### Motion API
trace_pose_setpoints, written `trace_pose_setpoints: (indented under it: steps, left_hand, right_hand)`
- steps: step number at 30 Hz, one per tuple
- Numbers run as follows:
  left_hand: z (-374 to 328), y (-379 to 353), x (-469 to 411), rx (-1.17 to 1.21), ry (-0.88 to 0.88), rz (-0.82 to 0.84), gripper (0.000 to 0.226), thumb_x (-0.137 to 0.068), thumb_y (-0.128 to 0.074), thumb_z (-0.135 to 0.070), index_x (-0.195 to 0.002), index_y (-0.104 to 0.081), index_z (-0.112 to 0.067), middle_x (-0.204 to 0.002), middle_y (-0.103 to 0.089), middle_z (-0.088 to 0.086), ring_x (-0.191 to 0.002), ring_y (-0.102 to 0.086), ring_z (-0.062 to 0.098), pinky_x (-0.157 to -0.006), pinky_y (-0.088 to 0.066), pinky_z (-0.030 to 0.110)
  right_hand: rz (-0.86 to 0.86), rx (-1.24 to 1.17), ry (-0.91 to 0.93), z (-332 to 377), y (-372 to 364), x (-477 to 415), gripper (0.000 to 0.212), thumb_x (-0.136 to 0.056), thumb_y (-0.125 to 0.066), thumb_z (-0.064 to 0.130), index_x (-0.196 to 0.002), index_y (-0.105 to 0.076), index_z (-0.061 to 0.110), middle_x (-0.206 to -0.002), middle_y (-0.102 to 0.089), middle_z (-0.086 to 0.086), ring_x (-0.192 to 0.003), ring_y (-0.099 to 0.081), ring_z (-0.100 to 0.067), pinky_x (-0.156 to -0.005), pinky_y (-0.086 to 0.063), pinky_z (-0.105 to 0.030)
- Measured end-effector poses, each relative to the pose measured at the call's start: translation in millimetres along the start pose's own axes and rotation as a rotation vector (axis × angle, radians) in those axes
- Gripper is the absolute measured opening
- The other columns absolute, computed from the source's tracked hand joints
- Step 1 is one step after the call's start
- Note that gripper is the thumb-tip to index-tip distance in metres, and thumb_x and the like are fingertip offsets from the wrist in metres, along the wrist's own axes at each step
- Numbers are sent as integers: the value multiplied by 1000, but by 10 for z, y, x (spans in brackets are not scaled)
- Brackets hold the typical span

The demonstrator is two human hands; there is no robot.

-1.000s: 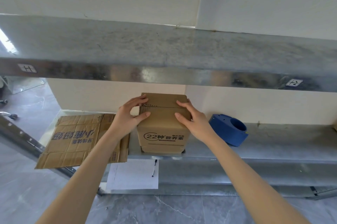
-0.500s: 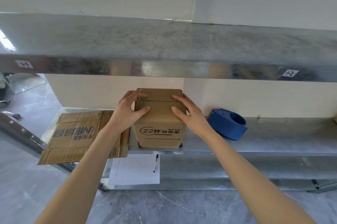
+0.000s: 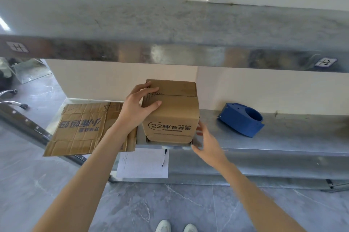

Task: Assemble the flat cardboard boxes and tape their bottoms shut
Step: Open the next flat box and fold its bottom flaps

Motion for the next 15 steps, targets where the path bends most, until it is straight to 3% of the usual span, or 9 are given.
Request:
trace_pose_setpoints:
  steps: [3, 6, 9, 11, 15]
  left_hand:
    - [7, 4, -7, -3, 7, 1, 42, -84, -76, -29, -125, -66, -33, -139, -48, -16, -129, -43, 0, -93, -26, -2]
    - [7, 10, -9, 2, 9, 8, 41, -85, -76, -29, -125, -66, -33, -139, -47, -16, -128, -43, 1, -87, -28, -7]
    - [5, 17, -8, 9, 14, 14, 41, -85, -76, -30, -125, -66, -33, -138, -47, -19, -128, -42, -3, -93, -30, 0]
    - [1, 12, -3, 10, 18, 20, 41, -85, -76, -30, -125, -66, -33, -139, -47, -19, -128, -42, -4, -94, -34, 3]
    - [-6, -6, 2, 17, 18, 21, 42, -85, -75, -29, -126, -66, -32, -140, -48, -16, -129, -43, -2, -93, -29, -3]
  right_hand:
    - [-53, 51, 4, -104, -182, -14, 109, -78, -81, 33, -142, 2, 65, -130, -55, 25, -113, -59, -4, -74, -51, -23]
    - [-124, 79, 7, -161, -267, -92, 107, -72, -85, 38, -145, -9, 57, -123, -60, 21, -102, -63, -5, -61, -41, -13]
    - [-128, 63, 32, -181, -239, -152, 102, -74, -85, 35, -146, -14, 49, -116, -61, 20, -97, -60, -1, -66, -52, -24]
    - [-117, 90, 77, -207, -192, -128, 92, -82, -79, 26, -147, -16, 47, -120, -59, 15, -98, -64, -9, -71, -58, -35]
    - [-170, 285, 198, -173, -27, -62, 93, -77, -70, 1, -147, -23, 39, -131, -56, 1, -90, -63, -26, -57, -55, -35]
Point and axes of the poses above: each hand's wrist, its own x-axis away from the middle knuckle, its own y-axis out of the back of the hand, z = x × y, the point moved 2 cm from there along -x, towards the middle knuckle
